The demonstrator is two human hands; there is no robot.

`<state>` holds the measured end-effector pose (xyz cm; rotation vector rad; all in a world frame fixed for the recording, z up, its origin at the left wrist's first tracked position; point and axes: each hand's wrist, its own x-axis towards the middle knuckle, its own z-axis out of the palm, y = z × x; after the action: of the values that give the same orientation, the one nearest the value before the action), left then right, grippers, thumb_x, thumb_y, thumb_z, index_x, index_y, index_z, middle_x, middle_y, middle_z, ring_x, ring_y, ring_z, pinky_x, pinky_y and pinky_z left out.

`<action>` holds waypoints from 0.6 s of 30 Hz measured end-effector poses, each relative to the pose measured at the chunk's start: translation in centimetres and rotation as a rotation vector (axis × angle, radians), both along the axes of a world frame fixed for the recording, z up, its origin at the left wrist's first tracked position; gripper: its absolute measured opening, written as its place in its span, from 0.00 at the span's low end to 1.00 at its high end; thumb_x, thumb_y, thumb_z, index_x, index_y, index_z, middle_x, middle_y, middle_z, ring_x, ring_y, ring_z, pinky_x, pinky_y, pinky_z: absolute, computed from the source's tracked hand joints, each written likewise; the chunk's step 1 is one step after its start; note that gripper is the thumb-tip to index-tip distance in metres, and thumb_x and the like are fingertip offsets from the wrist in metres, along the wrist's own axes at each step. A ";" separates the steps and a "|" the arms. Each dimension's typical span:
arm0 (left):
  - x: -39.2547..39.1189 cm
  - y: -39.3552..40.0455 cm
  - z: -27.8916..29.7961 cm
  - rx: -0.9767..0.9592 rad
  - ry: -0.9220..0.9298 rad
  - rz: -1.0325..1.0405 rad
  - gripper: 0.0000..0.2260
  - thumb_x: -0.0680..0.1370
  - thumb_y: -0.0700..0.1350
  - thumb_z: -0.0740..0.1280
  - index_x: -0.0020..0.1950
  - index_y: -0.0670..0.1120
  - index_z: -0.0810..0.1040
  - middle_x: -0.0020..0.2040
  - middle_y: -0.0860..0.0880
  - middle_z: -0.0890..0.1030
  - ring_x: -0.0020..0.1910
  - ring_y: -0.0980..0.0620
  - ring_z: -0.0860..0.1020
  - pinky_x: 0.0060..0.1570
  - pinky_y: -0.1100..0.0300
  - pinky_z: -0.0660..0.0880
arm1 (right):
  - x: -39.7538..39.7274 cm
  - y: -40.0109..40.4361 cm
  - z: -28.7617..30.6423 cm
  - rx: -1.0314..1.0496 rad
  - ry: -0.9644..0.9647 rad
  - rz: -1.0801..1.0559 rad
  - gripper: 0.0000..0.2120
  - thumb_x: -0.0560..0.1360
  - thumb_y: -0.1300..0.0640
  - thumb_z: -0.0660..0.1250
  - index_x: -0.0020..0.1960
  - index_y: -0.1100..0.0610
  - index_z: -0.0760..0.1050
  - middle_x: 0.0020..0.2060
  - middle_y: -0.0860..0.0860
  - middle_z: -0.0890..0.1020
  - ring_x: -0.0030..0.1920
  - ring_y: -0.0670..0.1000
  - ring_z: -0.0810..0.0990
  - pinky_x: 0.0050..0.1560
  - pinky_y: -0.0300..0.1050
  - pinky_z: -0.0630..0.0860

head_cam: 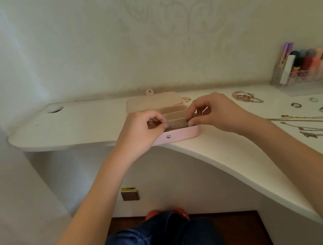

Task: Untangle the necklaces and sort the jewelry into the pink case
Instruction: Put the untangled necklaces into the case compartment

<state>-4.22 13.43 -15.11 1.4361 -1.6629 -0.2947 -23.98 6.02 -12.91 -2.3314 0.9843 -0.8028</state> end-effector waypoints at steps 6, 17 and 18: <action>0.3 -0.4 -0.2 0.058 -0.082 -0.014 0.07 0.74 0.44 0.69 0.39 0.55 0.81 0.46 0.55 0.79 0.49 0.52 0.77 0.53 0.50 0.74 | -0.3 -0.2 0.1 0.043 -0.020 0.052 0.08 0.68 0.62 0.75 0.47 0.55 0.81 0.40 0.44 0.81 0.39 0.43 0.75 0.43 0.35 0.73; -0.6 0.8 0.1 0.084 -0.277 0.043 0.05 0.68 0.55 0.74 0.41 0.62 0.80 0.52 0.63 0.72 0.49 0.62 0.66 0.46 0.61 0.63 | -2.0 1.5 -0.8 0.053 -0.036 -0.026 0.04 0.70 0.61 0.73 0.43 0.54 0.82 0.47 0.45 0.83 0.52 0.44 0.79 0.56 0.38 0.75; -0.9 1.0 0.1 0.080 -0.278 0.048 0.05 0.68 0.55 0.74 0.41 0.62 0.80 0.52 0.63 0.72 0.48 0.62 0.65 0.45 0.61 0.62 | -2.1 2.0 -1.1 0.031 -0.024 -0.051 0.05 0.70 0.61 0.73 0.42 0.52 0.82 0.46 0.45 0.83 0.51 0.43 0.79 0.56 0.38 0.74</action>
<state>-5.08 14.47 -14.97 1.6333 -1.8522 -0.1401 -26.12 8.04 -13.99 -2.2729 1.0427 -0.8279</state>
